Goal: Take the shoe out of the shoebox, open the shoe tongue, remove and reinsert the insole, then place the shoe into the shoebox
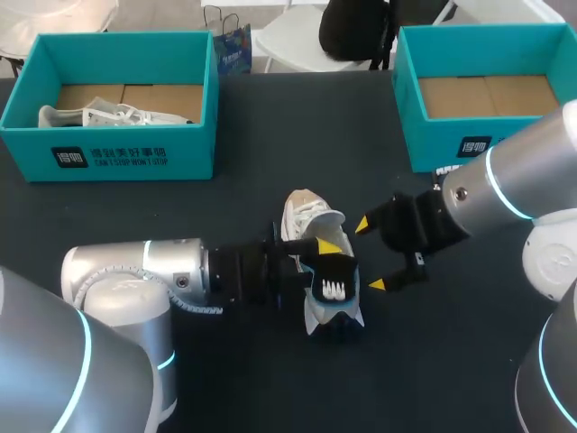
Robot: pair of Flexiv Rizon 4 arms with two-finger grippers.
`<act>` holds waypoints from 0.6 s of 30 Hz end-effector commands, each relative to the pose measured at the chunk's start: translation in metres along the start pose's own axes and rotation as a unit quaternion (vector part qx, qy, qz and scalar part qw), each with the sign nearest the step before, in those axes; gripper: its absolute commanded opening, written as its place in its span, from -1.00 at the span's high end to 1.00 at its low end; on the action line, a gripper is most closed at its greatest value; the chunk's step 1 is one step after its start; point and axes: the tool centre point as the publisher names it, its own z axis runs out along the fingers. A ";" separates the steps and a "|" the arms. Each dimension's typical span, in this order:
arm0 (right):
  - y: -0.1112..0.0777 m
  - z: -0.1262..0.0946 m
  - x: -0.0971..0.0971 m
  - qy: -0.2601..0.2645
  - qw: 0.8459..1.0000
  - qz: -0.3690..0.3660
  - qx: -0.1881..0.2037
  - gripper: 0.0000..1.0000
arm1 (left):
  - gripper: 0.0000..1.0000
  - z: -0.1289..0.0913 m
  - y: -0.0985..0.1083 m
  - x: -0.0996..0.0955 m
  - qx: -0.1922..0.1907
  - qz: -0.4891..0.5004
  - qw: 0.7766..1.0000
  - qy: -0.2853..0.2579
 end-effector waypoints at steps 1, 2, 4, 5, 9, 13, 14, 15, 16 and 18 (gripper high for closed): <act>0.001 0.001 0.001 -0.001 1.000 0.000 0.001 -1.00 | 0.62 -0.006 -0.013 0.005 -0.004 0.005 1.000 0.001; 0.001 0.001 0.001 -0.001 1.000 0.000 0.001 -1.00 | 0.67 -0.006 -0.014 0.006 -0.004 0.005 1.000 0.002; 0.001 0.001 0.001 -0.001 1.000 0.000 0.001 -1.00 | 0.84 -0.007 -0.016 0.008 -0.005 0.004 1.000 0.004; 0.001 0.001 0.001 -0.001 1.000 0.000 0.001 -1.00 | 0.98 -0.007 -0.016 0.009 -0.005 0.004 1.000 0.005; 0.001 0.001 0.001 -0.001 1.000 0.000 0.001 -1.00 | 1.00 -0.006 -0.010 0.015 -0.007 -0.004 1.000 0.010; 0.001 0.001 0.001 -0.001 1.000 0.000 0.001 -1.00 | 1.00 -0.005 0.003 0.021 -0.007 -0.007 1.000 0.010; 0.001 0.001 0.001 -0.001 1.000 0.000 0.001 -1.00 | 1.00 -0.005 0.008 0.022 -0.007 -0.008 1.000 0.010; 0.001 0.001 0.001 -0.001 1.000 0.000 0.001 -1.00 | 1.00 -0.005 0.012 0.023 -0.011 -0.007 1.000 0.010; 0.001 0.001 0.001 -0.001 1.000 0.000 0.001 -1.00 | 1.00 -0.005 0.017 0.024 -0.015 -0.008 1.000 0.013; 0.001 0.001 0.001 -0.001 1.000 0.000 0.001 -1.00 | 1.00 -0.006 0.028 0.023 -0.017 -0.005 1.000 0.005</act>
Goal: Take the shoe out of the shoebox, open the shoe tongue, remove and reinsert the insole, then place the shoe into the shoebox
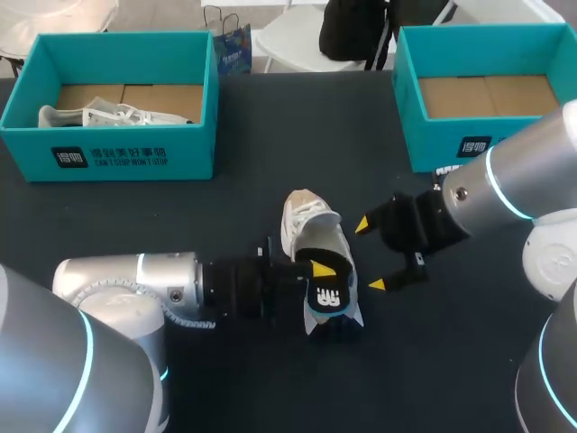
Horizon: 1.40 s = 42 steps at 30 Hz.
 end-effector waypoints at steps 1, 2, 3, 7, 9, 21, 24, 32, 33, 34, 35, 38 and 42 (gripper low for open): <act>0.001 0.001 0.001 -0.001 1.000 0.000 0.001 -1.00 | 1.00 0.006 0.021 -0.002 0.002 0.012 1.000 -0.009; 0.001 0.001 0.001 -0.001 1.000 0.000 0.001 -1.00 | 1.00 0.006 0.026 -0.004 0.004 0.014 1.000 -0.016; 0.001 0.001 0.001 -0.001 1.000 0.000 0.001 -1.00 | 1.00 0.006 0.030 -0.005 -0.001 0.017 1.000 -0.016; 0.001 0.001 0.001 -0.001 1.000 0.000 0.001 -1.00 | 1.00 0.009 0.040 -0.011 0.002 0.038 0.999 -0.019; 0.001 0.001 0.001 -0.001 1.000 0.000 0.001 -1.00 | 1.00 0.012 0.047 -0.012 -0.002 0.041 0.999 -0.013; 0.001 0.001 0.001 -0.001 1.000 0.000 0.001 -1.00 | 0.15 0.002 0.022 -0.020 0.002 0.038 0.999 -0.017; 0.001 0.001 0.001 -0.001 1.000 0.000 0.001 -1.00 | 0.14 -0.002 0.012 -0.025 0.004 0.045 0.999 -0.022; 0.001 0.001 0.001 -0.001 1.000 0.000 0.001 -1.00 | 0.26 -0.005 -0.008 -0.027 0.007 0.050 0.998 -0.025; 0.001 0.001 0.001 -0.001 1.000 0.000 0.001 -1.00 | 0.29 -0.006 -0.015 -0.025 0.008 0.050 0.998 -0.027; 0.001 0.001 0.001 -0.001 1.000 0.000 0.001 -1.00 | 0.29 -0.006 -0.015 -0.025 0.008 0.050 0.998 -0.028; 0.001 0.001 0.001 -0.001 1.000 0.000 0.001 -1.00 | 0.29 -0.006 -0.015 -0.025 0.008 0.050 0.998 -0.028; 0.001 0.001 0.001 -0.001 1.000 0.000 0.001 -1.00 | 0.69 -0.005 -0.021 -0.017 0.008 0.039 0.999 -0.018; 0.001 0.001 0.001 -0.001 1.000 0.000 0.001 -1.00 | 1.00 0.000 -0.013 -0.003 0.009 0.030 0.999 -0.013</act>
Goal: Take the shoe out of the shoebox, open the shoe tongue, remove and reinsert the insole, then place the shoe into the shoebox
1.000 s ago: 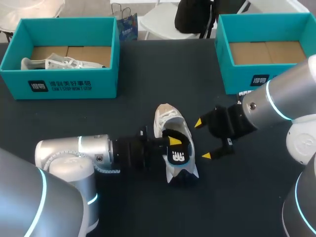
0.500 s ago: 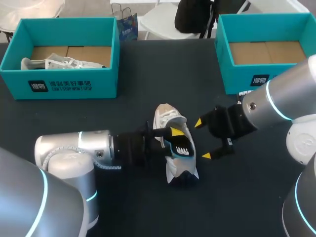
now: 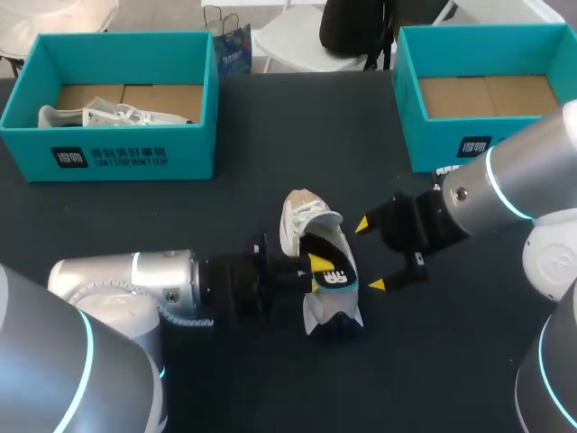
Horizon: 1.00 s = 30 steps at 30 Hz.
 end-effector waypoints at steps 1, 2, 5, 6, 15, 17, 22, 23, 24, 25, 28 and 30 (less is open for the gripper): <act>0.001 0.001 0.001 -0.001 1.000 0.000 0.001 -1.00 | 1.00 0.003 0.008 0.010 -0.002 -0.002 1.000 0.000; 0.001 0.001 0.001 -0.001 1.000 0.000 0.001 -1.00 | 1.00 0.004 0.013 0.012 -0.009 0.005 1.000 0.001; 0.001 0.001 0.001 -0.001 1.000 0.000 0.001 -1.00 | 1.00 0.007 0.025 0.012 -0.013 0.013 1.000 0.001; 0.001 0.001 0.001 -0.001 1.000 0.000 0.001 -1.00 | 1.00 0.008 0.030 0.011 -0.011 0.014 1.000 -0.007; 0.001 0.001 0.001 -0.001 1.000 0.000 0.001 -1.00 | 1.00 0.011 0.063 0.002 -0.022 0.040 0.999 -0.005; 0.001 0.001 0.001 -0.001 1.000 0.000 0.001 -1.00 | 1.00 0.011 0.065 0.001 -0.026 0.042 0.999 -0.007; 0.001 0.001 0.001 -0.001 1.000 0.000 0.001 -1.00 | 0.47 0.008 0.058 -0.002 -0.030 0.045 0.998 -0.015; 0.001 0.001 0.001 -0.001 1.000 0.000 0.001 -1.00 | 0.31 0.006 0.051 -0.005 -0.028 0.050 0.998 -0.016; 0.001 0.001 0.001 -0.001 1.000 0.000 0.001 -1.00 | 0.17 0.005 0.046 -0.006 -0.025 0.055 0.998 -0.014; 0.001 0.001 0.001 -0.001 1.000 0.000 0.001 -1.00 | 0.12 0.004 0.042 -0.007 -0.024 0.056 0.998 -0.014; 0.001 0.001 0.001 -0.001 1.000 0.000 0.001 -1.00 | 0.15 0.001 0.031 -0.011 -0.018 0.061 0.998 -0.014; 0.001 0.001 0.001 -0.001 1.000 0.000 0.001 -1.00 | 0.17 0.000 0.027 -0.014 -0.017 0.063 0.998 -0.015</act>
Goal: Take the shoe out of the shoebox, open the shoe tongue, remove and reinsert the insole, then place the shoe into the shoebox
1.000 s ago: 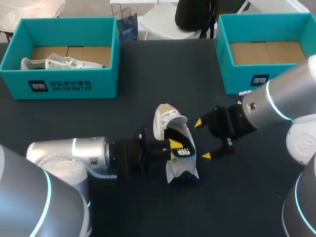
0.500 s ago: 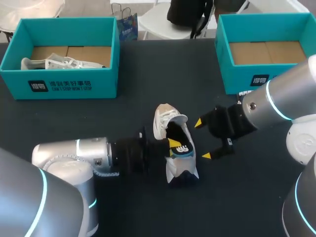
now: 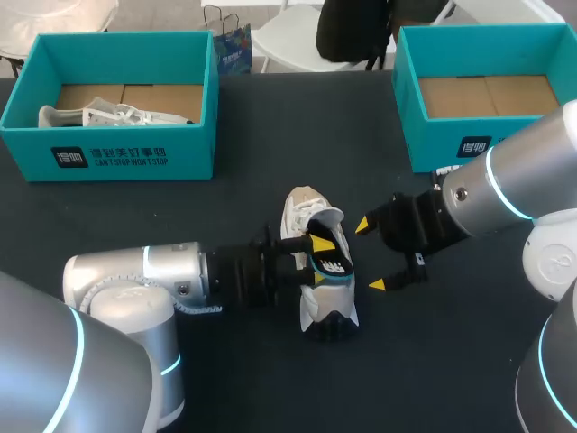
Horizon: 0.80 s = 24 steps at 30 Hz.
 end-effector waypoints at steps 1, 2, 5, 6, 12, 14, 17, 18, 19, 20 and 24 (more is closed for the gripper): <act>0.001 0.001 0.001 -0.001 1.000 0.000 0.001 -1.00 | 0.22 -0.011 -0.016 -0.007 -0.001 0.004 1.000 -0.001; 0.001 0.001 0.001 -0.001 1.000 0.000 0.001 -1.00 | 0.25 -0.011 -0.018 -0.008 0.000 0.006 1.000 -0.001; 0.001 0.001 0.001 -0.001 1.000 0.000 0.001 -1.00 | 0.27 -0.011 -0.028 -0.010 0.007 0.009 1.000 0.002; 0.001 0.001 0.001 -0.001 1.000 0.000 0.001 -1.00 | 0.27 -0.011 -0.028 -0.010 0.007 0.009 1.000 0.002; 0.001 0.001 0.001 -0.001 1.000 0.000 0.001 -1.00 | 0.77 -0.013 -0.037 -0.006 0.010 0.007 1.000 0.011; 0.001 0.001 0.001 -0.001 1.000 0.000 0.001 -1.00 | 1.00 -0.012 -0.035 -0.002 0.010 0.002 1.000 0.013; 0.001 0.001 0.001 -0.001 1.000 0.000 0.001 -1.00 | 1.00 -0.010 -0.030 0.005 0.011 -0.006 1.000 0.018; 0.001 0.001 0.001 -0.001 1.000 0.000 0.001 -1.00 | 1.00 -0.009 -0.028 0.006 0.012 -0.006 1.000 0.019; 0.001 0.001 0.001 -0.001 1.000 0.000 0.001 -1.00 | 1.00 -0.008 -0.022 0.009 0.011 -0.008 1.000 0.023; 0.001 0.001 0.001 -0.001 1.000 0.000 0.001 -1.00 | 1.00 -0.007 -0.022 0.009 0.011 -0.008 1.000 0.023; 0.001 0.001 0.001 -0.001 1.000 0.000 0.001 -1.00 | 1.00 -0.005 -0.007 0.008 0.012 -0.008 0.999 0.029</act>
